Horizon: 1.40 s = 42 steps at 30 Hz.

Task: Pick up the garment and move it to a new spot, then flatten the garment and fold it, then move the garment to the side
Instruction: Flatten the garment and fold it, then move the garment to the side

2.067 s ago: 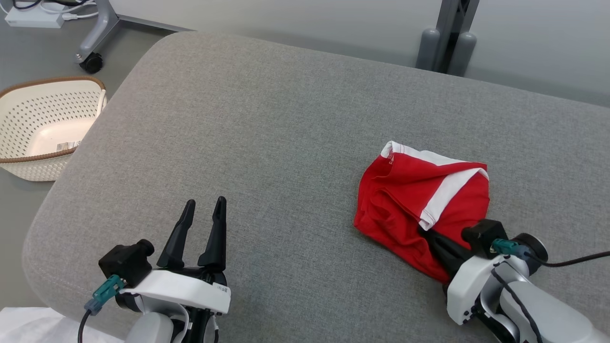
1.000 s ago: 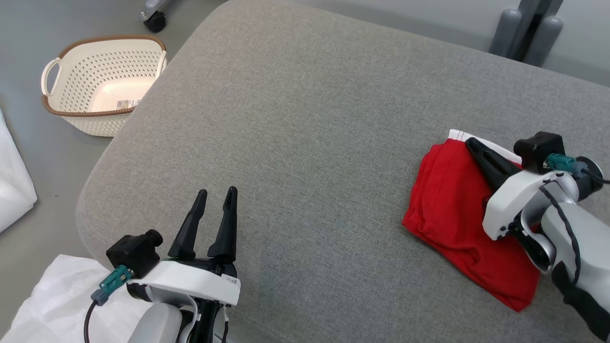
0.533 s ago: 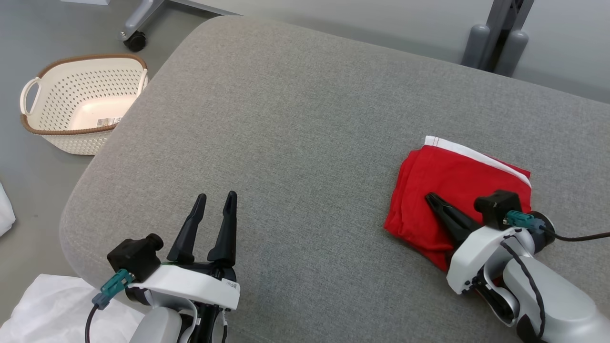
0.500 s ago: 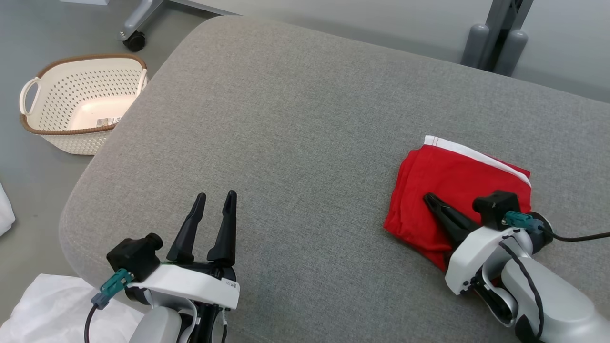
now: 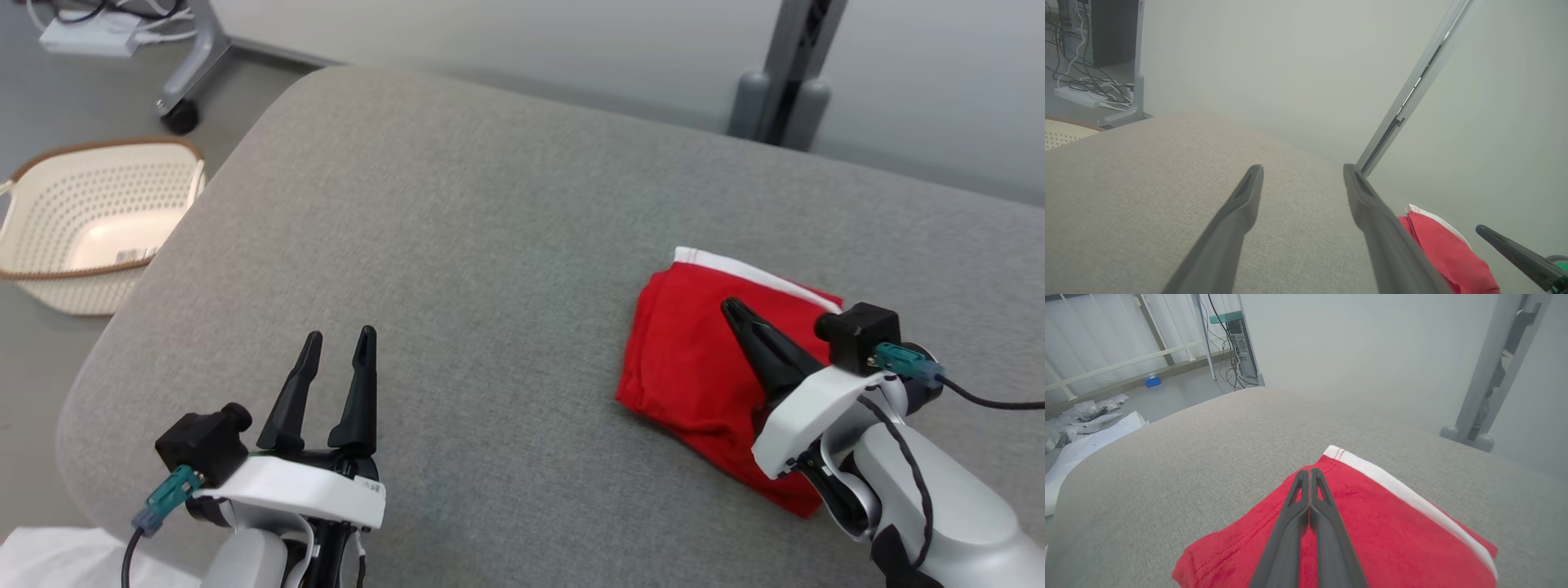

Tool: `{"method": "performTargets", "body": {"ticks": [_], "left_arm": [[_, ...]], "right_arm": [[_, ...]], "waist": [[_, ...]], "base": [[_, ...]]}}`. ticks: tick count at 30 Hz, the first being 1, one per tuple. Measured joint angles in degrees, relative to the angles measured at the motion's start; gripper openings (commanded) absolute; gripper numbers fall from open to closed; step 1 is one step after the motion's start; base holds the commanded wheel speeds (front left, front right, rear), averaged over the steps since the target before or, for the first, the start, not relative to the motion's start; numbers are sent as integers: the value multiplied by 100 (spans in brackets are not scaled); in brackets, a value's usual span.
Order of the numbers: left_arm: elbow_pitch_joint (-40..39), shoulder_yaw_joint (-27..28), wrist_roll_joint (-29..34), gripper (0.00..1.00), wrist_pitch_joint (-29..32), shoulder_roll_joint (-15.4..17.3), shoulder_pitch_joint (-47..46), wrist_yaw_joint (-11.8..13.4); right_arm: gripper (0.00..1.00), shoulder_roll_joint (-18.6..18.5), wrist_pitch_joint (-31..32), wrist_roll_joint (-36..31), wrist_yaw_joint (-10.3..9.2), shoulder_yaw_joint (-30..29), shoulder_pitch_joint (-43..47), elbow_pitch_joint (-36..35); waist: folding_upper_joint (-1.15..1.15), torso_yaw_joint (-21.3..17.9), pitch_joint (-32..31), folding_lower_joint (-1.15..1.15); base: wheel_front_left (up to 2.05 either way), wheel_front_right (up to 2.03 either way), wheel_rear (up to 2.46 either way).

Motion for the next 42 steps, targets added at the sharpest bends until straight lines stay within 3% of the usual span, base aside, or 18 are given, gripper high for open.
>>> {"method": "performTargets", "body": {"ticks": [7,12,15,22,32,33,34,42], "left_arm": [[-3,157,19,100,-1,0,208,-21],[-82,285,71,100,0,-3,350,-20],[-146,354,53,100,0,1,437,-5],[-120,397,323,100,0,-1,598,13],[-42,492,427,100,0,4,753,30],[-35,488,459,100,0,-2,771,29],[-27,488,461,100,0,-1,781,29],[-22,474,467,100,0,0,782,4]], "right_arm": [[0,-119,0,-376,0,-757,366,-541],[0,-90,0,-838,0,-1737,776,-948],[0,81,-2,-1081,-1,-2401,1142,-1348],[0,516,-1,-1681,-1,-3206,2090,-1967],[0,1002,-1,-2038,-1,-3674,2675,-2070],[41,1016,-1,-2048,0,-3673,2676,-2069],[100,1022,-1,-2076,0,-3685,2676,-2064],[100,1062,-1,-2086,-1,-3723,2674,-2041]], "waist": [[0,-445,-481,0],[0,-832,-766,0],[0,-1078,-881,0],[0,-1596,-1004,0],[0,-1998,-953,0],[0,-2013,-948,0],[0,-2023,-947,0],[0,-1979,-940,0]], "base": [[0,0,0],[0,0,0],[0,0,0],[0,0,0],[0,0,0],[0,0,0],[0,0,0],[0,0,0]]}}
